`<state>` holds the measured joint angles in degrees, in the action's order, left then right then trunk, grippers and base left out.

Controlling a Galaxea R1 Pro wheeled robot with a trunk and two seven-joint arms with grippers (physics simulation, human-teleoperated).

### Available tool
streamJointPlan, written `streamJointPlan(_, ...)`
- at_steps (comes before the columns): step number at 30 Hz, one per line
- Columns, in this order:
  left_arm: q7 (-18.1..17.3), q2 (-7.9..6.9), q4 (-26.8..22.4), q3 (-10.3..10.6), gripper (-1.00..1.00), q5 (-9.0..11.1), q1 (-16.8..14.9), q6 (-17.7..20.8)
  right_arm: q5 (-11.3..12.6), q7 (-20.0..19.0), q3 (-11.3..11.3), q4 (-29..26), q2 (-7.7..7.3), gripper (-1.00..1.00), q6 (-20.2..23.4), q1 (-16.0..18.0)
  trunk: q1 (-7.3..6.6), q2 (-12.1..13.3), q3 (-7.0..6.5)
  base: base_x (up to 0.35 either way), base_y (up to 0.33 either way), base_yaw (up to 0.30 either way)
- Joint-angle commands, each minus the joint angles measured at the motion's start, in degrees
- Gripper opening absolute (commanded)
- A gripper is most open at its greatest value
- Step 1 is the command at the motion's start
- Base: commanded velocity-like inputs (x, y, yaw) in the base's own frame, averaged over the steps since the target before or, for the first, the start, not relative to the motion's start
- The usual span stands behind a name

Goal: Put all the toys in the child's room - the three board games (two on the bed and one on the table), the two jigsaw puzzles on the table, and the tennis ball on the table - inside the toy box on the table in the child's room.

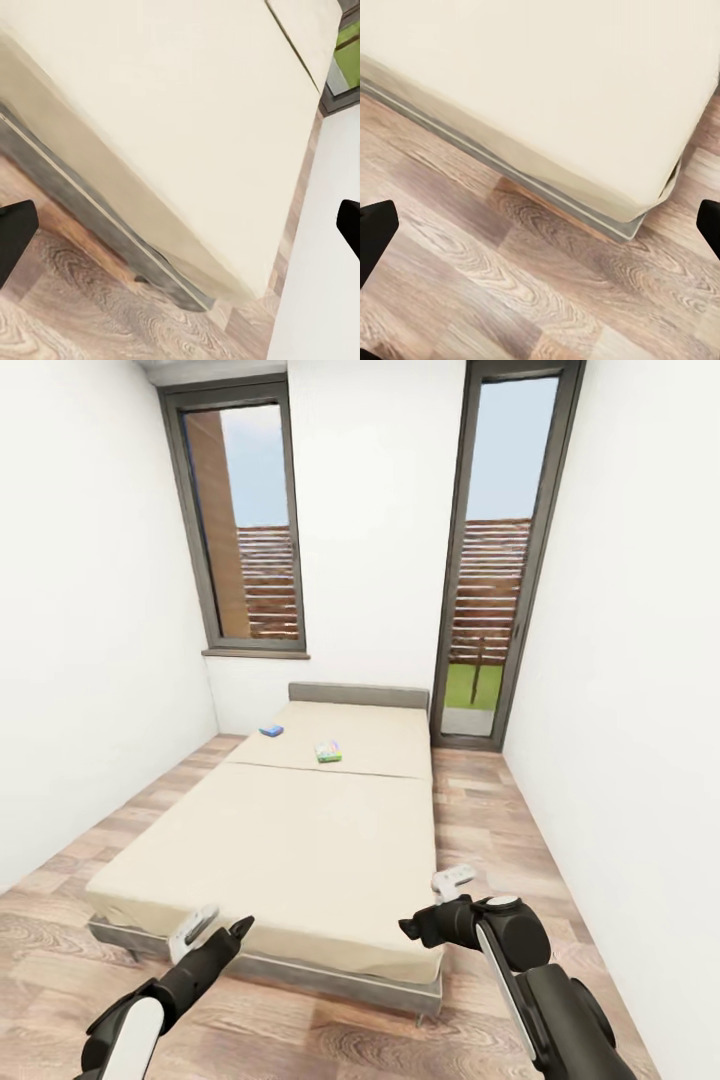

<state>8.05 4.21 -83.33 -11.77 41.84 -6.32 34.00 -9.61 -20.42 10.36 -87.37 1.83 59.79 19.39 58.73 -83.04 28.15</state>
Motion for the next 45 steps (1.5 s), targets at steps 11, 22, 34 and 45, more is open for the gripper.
streamJointPlan(11,0.39,0.01,-0.01,-0.09,1.00,0.54,0.27,0.34,-0.59,-0.50,0.01,-0.08,-0.06,1.00,0.21,0.04,0.00,-0.04,-0.35,0.000,0.000,0.267)
streamJointPlan(22,0.42,0.01,0.02,-0.05,1.00,0.52,0.33,0.30,-0.59,-0.58,0.01,-0.08,-0.17,1.00,0.21,0.04,0.00,-0.04,-0.59,0.013,-0.052,0.269)
streamJointPlan(34,0.33,0.08,0.12,-0.04,1.00,-3.48,0.34,0.28,-0.36,-0.52,-0.20,0.09,-2.05,1.00,-2.40,-0.15,0.00,-0.04,-0.61,0.108,-0.227,0.071)
streamJointPlan(45,0.36,0.12,0.39,-0.45,1.00,-3.66,0.34,0.32,-0.23,-0.40,-0.32,-0.49,-2.35,1.00,-2.94,-0.16,0.00,-0.04,-0.61,0.085,-0.126,0.005)
